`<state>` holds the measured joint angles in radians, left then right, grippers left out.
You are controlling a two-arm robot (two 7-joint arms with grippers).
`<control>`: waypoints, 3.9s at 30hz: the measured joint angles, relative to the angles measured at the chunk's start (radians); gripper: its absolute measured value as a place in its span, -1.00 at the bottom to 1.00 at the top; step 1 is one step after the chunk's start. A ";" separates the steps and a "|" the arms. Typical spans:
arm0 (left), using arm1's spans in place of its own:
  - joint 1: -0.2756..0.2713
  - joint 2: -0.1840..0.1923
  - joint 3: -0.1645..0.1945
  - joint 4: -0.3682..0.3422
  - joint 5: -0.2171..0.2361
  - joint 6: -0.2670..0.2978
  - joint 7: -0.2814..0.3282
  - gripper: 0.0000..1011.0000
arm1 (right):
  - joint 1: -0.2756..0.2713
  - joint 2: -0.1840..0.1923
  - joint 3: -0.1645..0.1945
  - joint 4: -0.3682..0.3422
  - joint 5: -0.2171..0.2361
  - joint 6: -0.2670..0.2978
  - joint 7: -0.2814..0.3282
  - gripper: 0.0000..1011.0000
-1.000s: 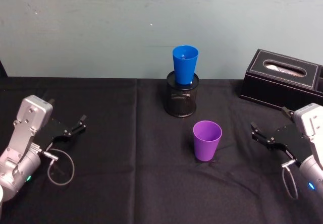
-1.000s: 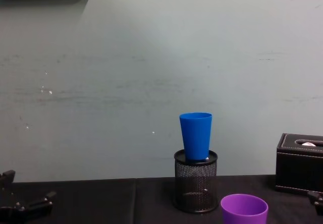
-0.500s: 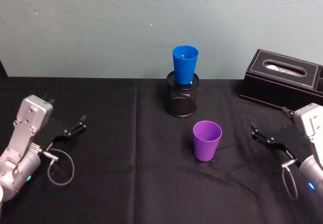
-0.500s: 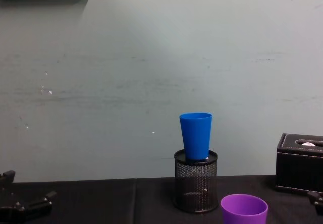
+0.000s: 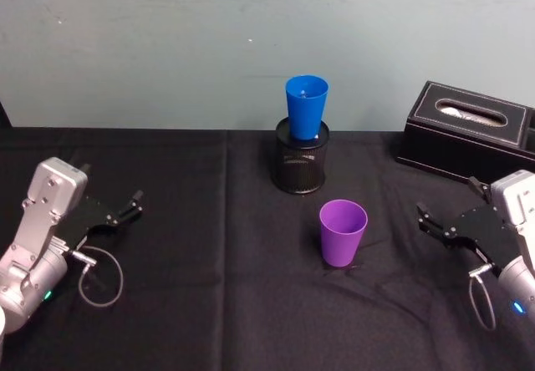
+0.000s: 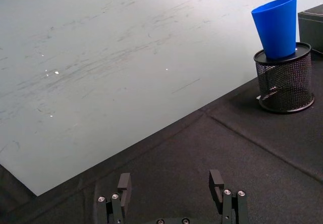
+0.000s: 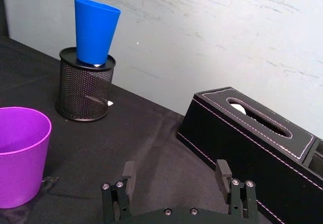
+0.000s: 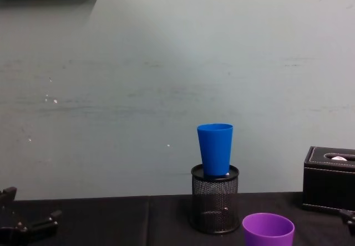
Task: Pick up one cup with a gripper and tap it against the other cup.
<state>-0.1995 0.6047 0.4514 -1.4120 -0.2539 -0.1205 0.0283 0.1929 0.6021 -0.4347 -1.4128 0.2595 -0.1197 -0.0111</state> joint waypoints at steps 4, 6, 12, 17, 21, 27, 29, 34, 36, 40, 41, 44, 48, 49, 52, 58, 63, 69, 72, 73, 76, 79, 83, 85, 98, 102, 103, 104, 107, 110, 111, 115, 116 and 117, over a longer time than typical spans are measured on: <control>0.000 0.000 0.000 0.000 0.000 0.000 0.000 1.00 | -0.008 -0.002 0.012 -0.006 0.004 0.000 0.017 0.98; 0.000 0.000 0.000 0.000 0.000 0.000 0.000 1.00 | -0.017 -0.003 0.024 -0.013 0.018 -0.001 0.031 0.98; 0.000 0.000 0.000 0.000 0.000 0.000 0.000 1.00 | -0.048 -0.007 0.057 -0.039 0.070 -0.008 0.079 0.98; 0.000 0.000 0.000 0.000 0.000 0.000 0.000 1.00 | -0.071 -0.012 0.077 -0.056 0.106 -0.013 0.118 0.98; 0.000 0.000 0.000 0.000 0.000 0.000 0.000 1.00 | -0.088 -0.018 0.087 -0.067 0.127 -0.017 0.146 0.98; 0.000 0.000 0.000 0.000 0.000 0.000 0.000 1.00 | -0.107 -0.026 0.095 -0.077 0.143 -0.027 0.184 0.98; 0.000 0.000 0.000 0.000 0.000 0.000 0.000 1.00 | -0.118 -0.032 0.099 -0.079 0.152 -0.039 0.205 0.98; 0.000 0.000 0.000 0.000 0.000 0.000 0.000 1.00 | -0.130 -0.044 0.101 -0.079 0.156 -0.056 0.233 0.98; 0.000 0.000 0.000 0.000 0.000 0.000 0.000 1.00 | -0.133 -0.052 0.103 -0.075 0.156 -0.058 0.240 0.98; 0.000 0.000 0.000 0.000 0.000 0.000 0.000 1.00 | -0.135 -0.066 0.104 -0.067 0.153 -0.066 0.252 0.98; 0.000 0.000 0.000 0.000 0.000 0.000 0.000 1.00 | -0.136 -0.070 0.105 -0.065 0.151 -0.068 0.256 0.98; 0.000 0.000 0.000 0.000 0.000 0.000 0.000 1.00 | -0.137 -0.077 0.106 -0.063 0.146 -0.071 0.267 0.98; 0.000 0.000 0.000 0.000 0.000 0.000 0.000 1.00 | -0.140 -0.084 0.109 -0.063 0.143 -0.073 0.282 0.98; 0.000 0.000 0.000 0.000 0.000 0.000 0.000 1.00 | -0.140 -0.086 0.110 -0.063 0.143 -0.073 0.287 0.98; 0.000 0.000 0.000 0.000 0.000 0.000 0.000 1.00 | -0.142 -0.094 0.112 -0.062 0.145 -0.072 0.302 0.98; 0.000 0.000 0.000 0.000 0.000 0.000 0.000 1.00 | -0.140 -0.112 0.112 -0.054 0.137 -0.066 0.322 0.98; 0.000 0.000 0.000 0.000 0.000 0.000 0.000 1.00 | -0.137 -0.128 0.110 -0.045 0.127 -0.067 0.336 0.98; 0.000 0.000 0.000 0.000 0.000 0.000 0.000 1.00 | -0.127 -0.148 0.105 -0.029 0.111 -0.070 0.358 0.98; 0.000 0.000 0.000 0.000 0.000 0.000 0.000 1.00 | -0.120 -0.158 0.104 -0.019 0.101 -0.071 0.366 0.98; 0.000 0.000 0.000 0.000 0.000 0.000 0.000 1.00 | -0.115 -0.163 0.103 -0.012 0.096 -0.071 0.370 0.98; 0.000 0.000 0.000 0.000 0.000 0.000 0.000 1.00 | -0.105 -0.173 0.102 0.002 0.087 -0.071 0.376 0.98; 0.000 0.000 0.000 0.000 0.000 0.000 0.000 1.00 | -0.095 -0.184 0.102 0.016 0.077 -0.071 0.382 0.98; 0.000 0.000 0.000 0.000 0.000 0.000 0.000 1.00 | -0.085 -0.194 0.102 0.031 0.069 -0.072 0.389 0.98; 0.000 0.000 0.000 0.000 0.000 0.000 0.000 1.00 | -0.077 -0.201 0.102 0.042 0.062 -0.072 0.393 0.98; 0.000 0.000 0.000 0.000 0.000 0.000 0.000 1.00 | -0.036 -0.239 0.109 0.091 0.029 -0.071 0.420 0.98; 0.000 0.000 0.000 0.000 0.000 0.000 0.000 1.00 | -0.024 -0.252 0.110 0.109 0.021 -0.071 0.428 0.98; 0.000 0.000 0.000 0.000 0.000 0.000 0.000 1.00 | -0.019 -0.256 0.110 0.117 0.019 -0.069 0.430 0.98; 0.000 0.000 0.000 0.000 0.000 0.000 0.000 1.00 | -0.017 -0.259 0.110 0.120 0.018 -0.069 0.432 0.98; 0.000 0.000 0.000 0.000 0.000 0.000 0.000 1.00 | -0.010 -0.266 0.111 0.130 0.017 -0.068 0.437 0.98; 0.000 0.000 0.000 0.000 0.000 0.000 0.000 1.00 | -0.005 -0.272 0.111 0.139 0.015 -0.068 0.443 0.98; 0.000 0.000 0.000 0.000 0.000 0.000 0.000 1.00 | -0.004 -0.273 0.111 0.141 0.015 -0.069 0.445 0.98; 0.000 0.000 0.000 0.000 0.000 0.000 0.000 1.00 | -0.001 -0.276 0.111 0.147 0.015 -0.069 0.453 0.98; 0.000 0.000 0.000 0.000 0.000 0.000 0.000 1.00 | 0.000 -0.277 0.111 0.148 0.015 -0.069 0.454 0.98; 0.000 0.000 0.000 0.000 0.000 0.000 0.000 1.00 | 0.001 -0.278 0.110 0.150 0.015 -0.069 0.458 0.98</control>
<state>-0.1995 0.6047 0.4514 -1.4120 -0.2538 -0.1205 0.0283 0.1940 0.3245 -0.3248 -1.2631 0.2744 -0.1892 0.4465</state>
